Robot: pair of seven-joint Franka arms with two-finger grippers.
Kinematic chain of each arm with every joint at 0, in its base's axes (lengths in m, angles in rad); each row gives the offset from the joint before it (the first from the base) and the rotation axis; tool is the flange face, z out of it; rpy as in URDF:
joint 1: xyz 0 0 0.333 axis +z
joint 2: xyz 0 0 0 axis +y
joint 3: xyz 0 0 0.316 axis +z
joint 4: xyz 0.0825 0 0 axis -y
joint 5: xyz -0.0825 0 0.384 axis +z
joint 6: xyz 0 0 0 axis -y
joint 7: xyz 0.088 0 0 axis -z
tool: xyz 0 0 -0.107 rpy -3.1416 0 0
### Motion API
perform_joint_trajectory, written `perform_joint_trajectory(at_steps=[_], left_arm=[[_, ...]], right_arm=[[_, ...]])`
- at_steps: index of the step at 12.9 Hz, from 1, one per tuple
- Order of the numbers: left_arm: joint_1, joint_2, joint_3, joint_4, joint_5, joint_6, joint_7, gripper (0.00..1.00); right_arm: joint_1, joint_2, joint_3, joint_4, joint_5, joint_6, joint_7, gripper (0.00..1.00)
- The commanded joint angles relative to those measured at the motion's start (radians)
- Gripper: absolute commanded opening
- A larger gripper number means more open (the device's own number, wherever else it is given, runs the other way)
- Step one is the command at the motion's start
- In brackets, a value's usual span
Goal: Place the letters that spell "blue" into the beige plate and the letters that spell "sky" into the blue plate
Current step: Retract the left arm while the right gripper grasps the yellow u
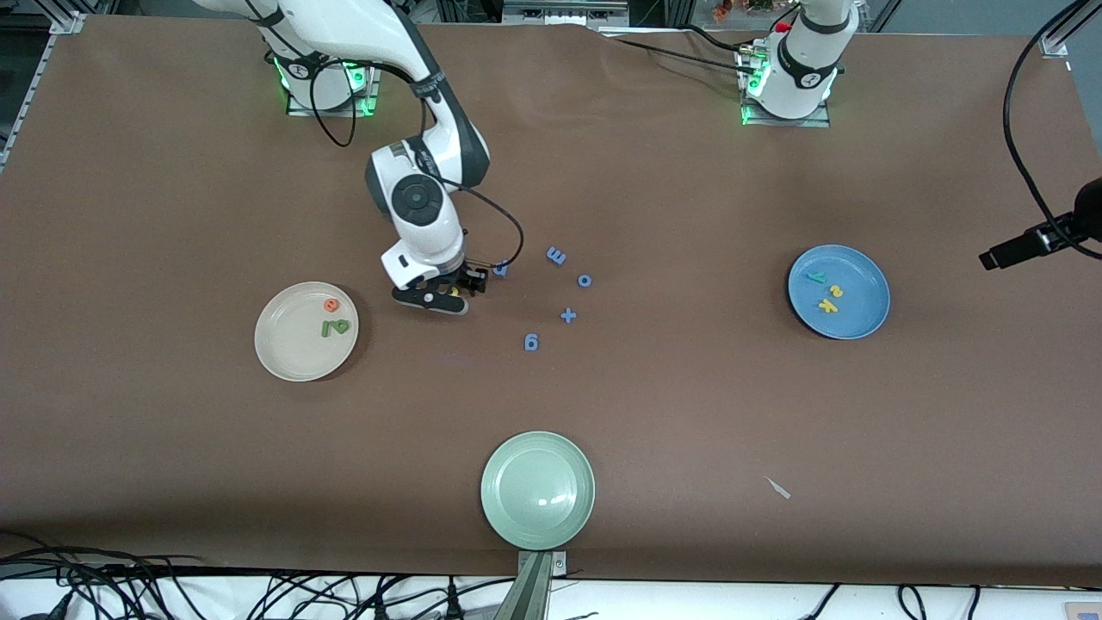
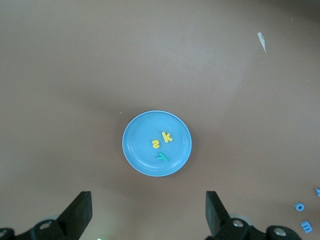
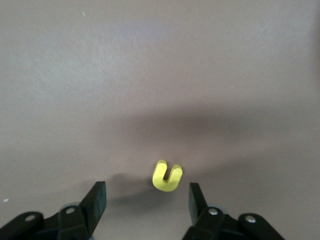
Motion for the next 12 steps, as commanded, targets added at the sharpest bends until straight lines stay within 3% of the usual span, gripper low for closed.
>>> perform_joint_trajectory(at_steps=[1, 6, 8, 12], left_arm=[[-0.214, -0.06, 0.208, -0.037, -0.026, -0.002, 0.036, 1.0], [-0.202, -0.131, 0.194, -0.064, -0.074, -0.029, 0.05, 1.0], [-0.149, -0.139, 0.118, -0.063, -0.077, -0.051, 0.05, 1.0], [-0.152, -0.12, 0.101, -0.058, -0.071, -0.043, 0.05, 1.0]], right_arm=[[-0.005, 0.008, -0.01, 0.013, 0.014, -0.001, -0.008, 0.75], [-0.005, 0.008, -0.01, -0.016, 0.011, 0.04, -0.012, 0.73], [-0.005, 0.008, -0.01, -0.036, 0.011, 0.06, -0.012, 0.65], [-0.005, 0.004, -0.01, -0.043, 0.011, 0.057, -0.022, 0.27]])
